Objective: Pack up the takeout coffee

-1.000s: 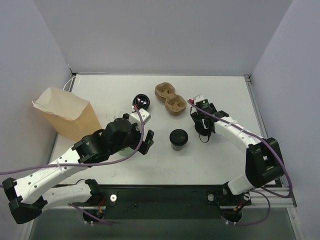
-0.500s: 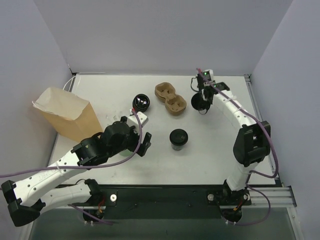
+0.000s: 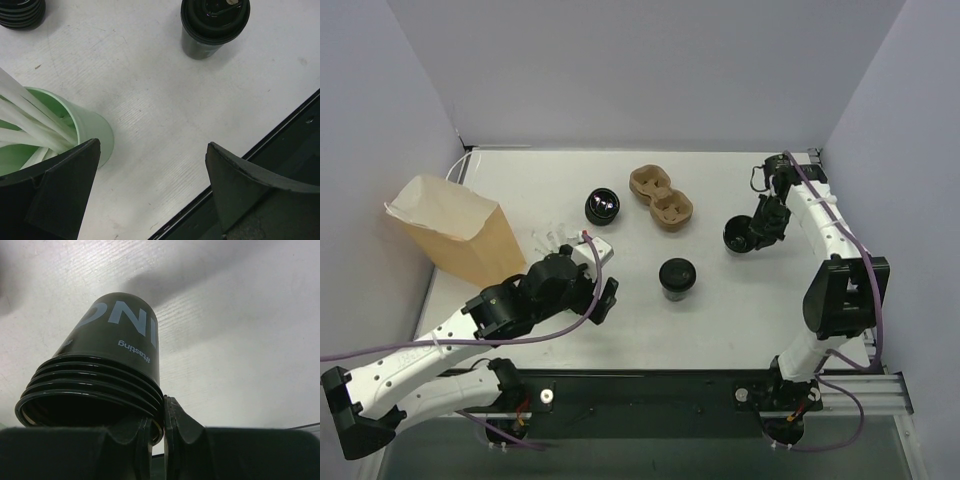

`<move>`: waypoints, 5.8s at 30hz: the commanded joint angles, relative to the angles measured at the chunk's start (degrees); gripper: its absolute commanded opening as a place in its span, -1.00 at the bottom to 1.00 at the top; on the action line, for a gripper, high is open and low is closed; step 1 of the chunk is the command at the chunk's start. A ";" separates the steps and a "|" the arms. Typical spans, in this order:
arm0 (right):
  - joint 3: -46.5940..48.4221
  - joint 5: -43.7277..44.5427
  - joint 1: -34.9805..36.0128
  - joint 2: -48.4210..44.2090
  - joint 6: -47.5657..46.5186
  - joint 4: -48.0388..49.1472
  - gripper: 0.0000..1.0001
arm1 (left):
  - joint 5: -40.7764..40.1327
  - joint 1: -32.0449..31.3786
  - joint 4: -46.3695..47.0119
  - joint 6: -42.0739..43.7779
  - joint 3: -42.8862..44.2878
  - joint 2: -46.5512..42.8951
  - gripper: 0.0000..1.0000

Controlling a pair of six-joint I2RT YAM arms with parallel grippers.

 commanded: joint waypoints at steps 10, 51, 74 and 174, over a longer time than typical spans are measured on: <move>6.39 -4.71 -2.23 6.48 3.11 -9.61 -0.94 | 1.51 0.25 2.45 -0.86 -0.17 -3.66 0.93; -5.61 -13.75 0.03 -19.75 1.25 3.82 -0.01 | 6.07 2.52 6.40 -6.21 16.70 18.98 0.81; -52.75 -14.82 17.55 -38.61 22.09 55.78 -0.24 | 17.24 8.42 20.19 -7.98 19.97 43.71 0.62; -57.85 -9.10 22.03 -38.61 15.41 62.55 0.05 | 18.82 7.01 35.49 -19.84 0.45 51.37 0.09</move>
